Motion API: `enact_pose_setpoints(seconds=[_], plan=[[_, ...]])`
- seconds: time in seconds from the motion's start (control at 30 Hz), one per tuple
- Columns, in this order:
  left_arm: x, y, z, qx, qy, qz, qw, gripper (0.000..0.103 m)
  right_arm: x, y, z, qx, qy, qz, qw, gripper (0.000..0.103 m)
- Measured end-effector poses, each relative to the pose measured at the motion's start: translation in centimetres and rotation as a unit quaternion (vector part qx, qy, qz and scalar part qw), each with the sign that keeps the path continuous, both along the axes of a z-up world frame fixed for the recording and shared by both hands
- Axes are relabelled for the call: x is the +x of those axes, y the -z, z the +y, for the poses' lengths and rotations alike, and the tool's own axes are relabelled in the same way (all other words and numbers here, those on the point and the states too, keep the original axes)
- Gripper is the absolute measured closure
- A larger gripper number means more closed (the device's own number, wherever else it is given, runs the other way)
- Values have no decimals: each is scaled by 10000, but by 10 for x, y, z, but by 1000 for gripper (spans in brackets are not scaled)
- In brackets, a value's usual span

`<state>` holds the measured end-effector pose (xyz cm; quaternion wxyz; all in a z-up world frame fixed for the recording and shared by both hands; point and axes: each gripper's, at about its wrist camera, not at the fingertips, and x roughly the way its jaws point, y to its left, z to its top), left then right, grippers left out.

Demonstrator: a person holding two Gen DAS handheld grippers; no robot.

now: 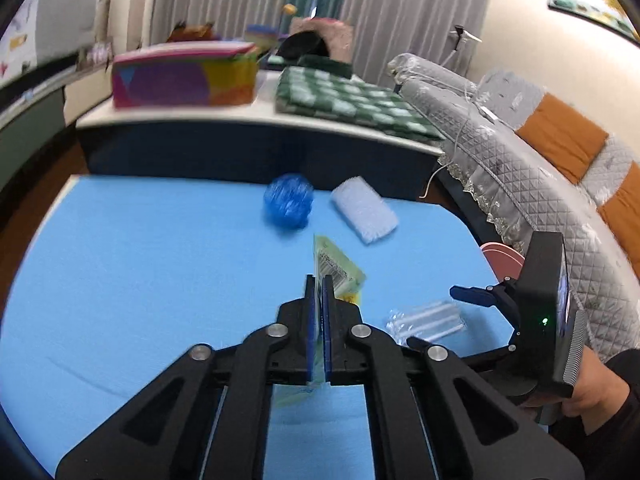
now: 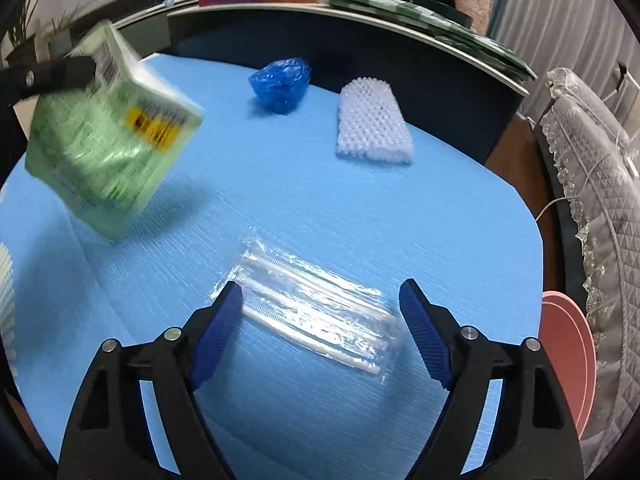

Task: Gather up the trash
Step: 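Grasp the green printed packet with the left tool while the right tool grasps the clear straw pack, then carry the green packet and straw pack over the pink bin with both tools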

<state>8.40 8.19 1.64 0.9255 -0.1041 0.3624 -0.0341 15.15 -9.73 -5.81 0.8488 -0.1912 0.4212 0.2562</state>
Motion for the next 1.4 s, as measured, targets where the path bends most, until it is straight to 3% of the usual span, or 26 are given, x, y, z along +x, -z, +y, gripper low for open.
enact_pose_setpoints(seconds=[0.1,0.33,0.43,0.53,0.8,1.2,1.4], plan=[[-1,8,2,-126,118,194,9997,95,5,0,1,55,32,68,10000,20],[-2,17,-12,100,315,341,9989,94,9,5,-4,343,11,539,9980,20],[-2,17,-13,99,287,380,9988,94,2,7,-2,233,-96,524,9983,22],[-3,17,-14,127,260,379,9989,94,-4,6,-2,233,-193,556,9980,31],[-8,16,-19,211,220,360,9989,94,-27,0,0,161,-444,494,9977,90],[-19,7,-30,287,171,129,9994,95,-33,-48,-55,1110,688,-59,9914,94],[-23,3,-42,342,228,11,9992,95,-36,-64,-79,1153,1224,-477,9846,94]])
